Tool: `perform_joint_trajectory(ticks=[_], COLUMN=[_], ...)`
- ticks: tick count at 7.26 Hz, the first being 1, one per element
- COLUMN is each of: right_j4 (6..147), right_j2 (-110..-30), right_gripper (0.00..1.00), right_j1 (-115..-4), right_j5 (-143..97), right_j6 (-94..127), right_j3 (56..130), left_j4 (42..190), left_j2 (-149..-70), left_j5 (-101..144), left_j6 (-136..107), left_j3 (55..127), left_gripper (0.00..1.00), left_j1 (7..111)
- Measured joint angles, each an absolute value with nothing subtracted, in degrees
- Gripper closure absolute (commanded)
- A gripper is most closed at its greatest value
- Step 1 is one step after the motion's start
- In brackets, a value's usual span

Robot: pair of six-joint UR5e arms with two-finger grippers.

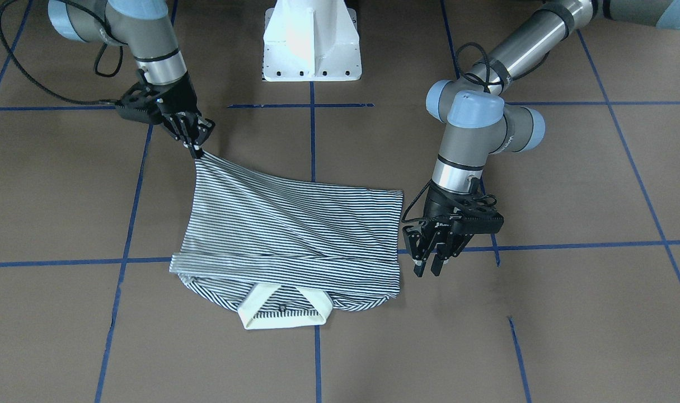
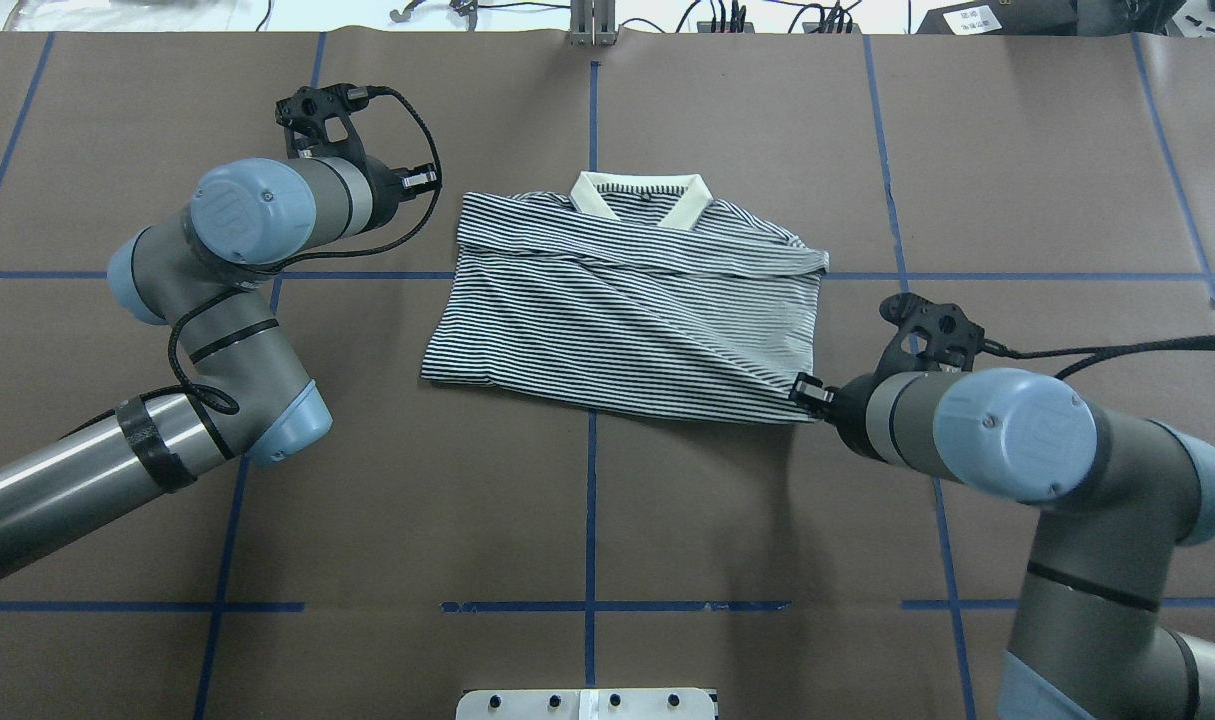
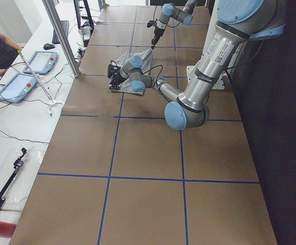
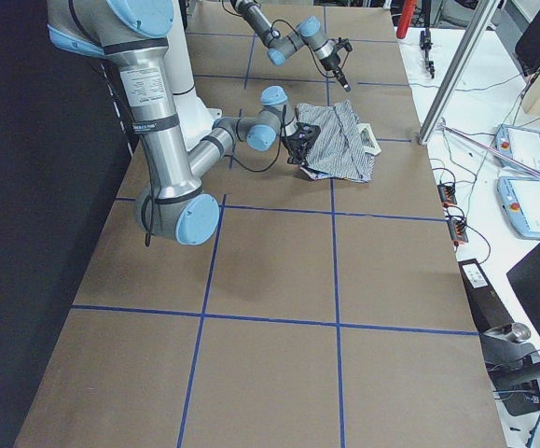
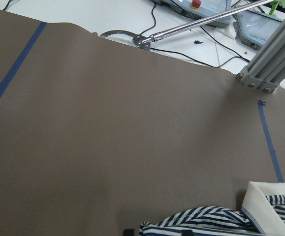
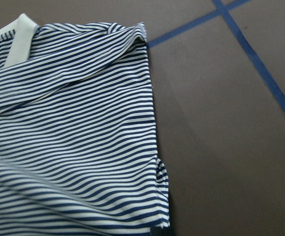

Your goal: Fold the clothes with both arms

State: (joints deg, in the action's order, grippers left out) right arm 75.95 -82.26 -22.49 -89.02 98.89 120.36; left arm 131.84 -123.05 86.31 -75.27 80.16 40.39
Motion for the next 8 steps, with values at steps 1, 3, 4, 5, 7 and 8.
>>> perform_joint_trajectory(ticks=[1, 3, 4, 5, 7, 8], right_j4=[76.0, 76.1, 76.0, 76.0, 76.0, 76.1], right_j2=[-84.8, -91.2, -94.1, -95.6, -96.5, -96.8], right_gripper=[1.0, 1.0, 1.0, 1.0, 0.0, 0.0], right_j1=[-18.4, -9.9, -5.5, -1.2, 6.2, 8.4], right_j5=[-88.7, -89.0, -89.2, -89.3, -88.6, -87.0], right_j6=[100.8, 102.5, 103.5, 105.3, 109.0, 109.8], right_j3=[123.7, 129.0, 131.3, 132.8, 133.5, 133.5], left_j4=[131.8, 131.8, 131.8, 131.7, 131.4, 131.3], left_j2=[-123.0, -123.1, -123.2, -123.1, -122.6, -121.5], left_j5=[86.3, 86.4, 86.6, 86.7, 86.8, 87.4], left_j6=[-75.2, -75.4, -75.5, -75.6, -75.8, -76.6], left_j3=[80.2, 80.6, 81.0, 82.0, 85.8, 88.2], left_gripper=[0.57, 0.57, 0.57, 0.55, 0.53, 0.5], left_j1=[40.4, 40.4, 40.4, 40.4, 40.0, 39.5])
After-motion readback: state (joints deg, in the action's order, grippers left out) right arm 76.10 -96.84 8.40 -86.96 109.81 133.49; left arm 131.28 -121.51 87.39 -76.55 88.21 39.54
